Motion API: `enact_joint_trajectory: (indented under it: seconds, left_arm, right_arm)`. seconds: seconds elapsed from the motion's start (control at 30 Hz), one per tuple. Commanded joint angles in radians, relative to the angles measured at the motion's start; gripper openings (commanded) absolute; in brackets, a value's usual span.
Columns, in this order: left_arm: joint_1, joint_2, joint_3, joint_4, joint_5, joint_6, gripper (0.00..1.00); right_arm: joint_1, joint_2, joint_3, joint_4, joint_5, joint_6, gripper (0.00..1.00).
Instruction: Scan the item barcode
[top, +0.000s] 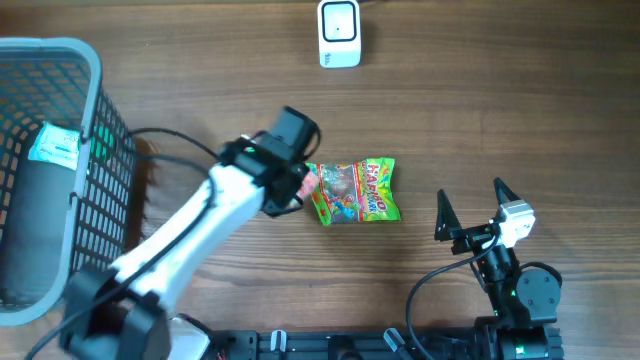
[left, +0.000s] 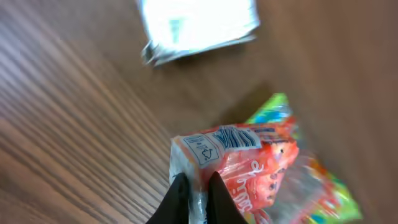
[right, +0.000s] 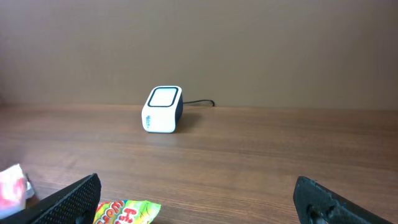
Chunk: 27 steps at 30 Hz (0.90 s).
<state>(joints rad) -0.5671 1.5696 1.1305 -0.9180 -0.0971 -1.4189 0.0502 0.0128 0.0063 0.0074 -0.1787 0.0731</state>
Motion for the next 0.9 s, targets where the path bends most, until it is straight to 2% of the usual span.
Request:
enact_joint_trajectory:
  seconds: [0.0, 0.03, 0.07, 0.1, 0.13, 0.17, 0.3, 0.4, 0.5, 0.57, 0.67, 0.7, 0.8, 0.87]
  left_arm:
    - [-0.053, 0.080, -0.007, 0.002, -0.006, -0.214, 0.04]
    - [-0.063, 0.080, -0.007, 0.004, -0.006, -0.221, 0.04]
    - [-0.070, 0.061, -0.006, 0.010, -0.006, -0.220, 0.42]
    - [-0.069, 0.031, -0.003, 0.011, -0.011, -0.211, 0.73]
    - [-0.064, -0.019, 0.006, 0.009, -0.030, -0.189, 0.93]
    - [-0.057, -0.064, 0.020, 0.008, -0.046, -0.160, 1.00]
    - [0.027, -0.285, 0.141, -0.002, -0.109, 0.039, 1.00]
    - [0.169, -0.428, 0.256, -0.021, -0.212, 0.230, 1.00]
    - [0.411, -0.539, 0.277, -0.020, -0.358, 0.315, 1.00]
    - [0.616, -0.555, 0.277, 0.002, -0.396, 0.441, 1.00]
    - [0.841, -0.510, 0.277, 0.061, -0.371, 0.549, 1.00]
    - [0.906, -0.479, 0.277, 0.090, -0.317, 0.594, 1.00]
    - [1.027, -0.360, 0.277, 0.152, -0.085, 0.752, 1.00]
    - [1.055, -0.263, 0.277, 0.146, -0.074, 0.788, 1.00]
  right_arm:
    - [0.005, -0.008, -0.001, 0.005, 0.005, -0.014, 1.00]
    - [0.005, -0.008, -0.001, 0.005, 0.005, -0.013, 1.00]
    - [0.005, -0.008, -0.001, 0.005, 0.005, -0.013, 1.00]
    - [0.005, -0.008, -0.001, 0.005, 0.005, -0.013, 1.00]
    - [0.005, -0.008, -0.001, 0.005, 0.005, -0.013, 1.00]
    - [0.005, -0.008, -0.001, 0.005, 0.005, -0.013, 1.00]
    - [0.005, -0.008, -0.001, 0.005, 0.005, -0.013, 1.00]
    - [0.005, -0.008, -0.001, 0.005, 0.005, -0.013, 1.00]
    - [0.005, -0.008, -0.001, 0.005, 0.005, -0.013, 1.00]
    - [0.005, -0.008, -0.001, 0.005, 0.005, -0.013, 1.00]
    - [0.005, -0.008, -0.001, 0.005, 0.005, -0.013, 1.00]
    - [0.005, -0.008, -0.001, 0.005, 0.005, -0.013, 1.00]
    - [0.005, -0.008, -0.001, 0.005, 0.005, -0.013, 1.00]
    - [0.005, -0.008, -0.001, 0.005, 0.005, -0.013, 1.00]
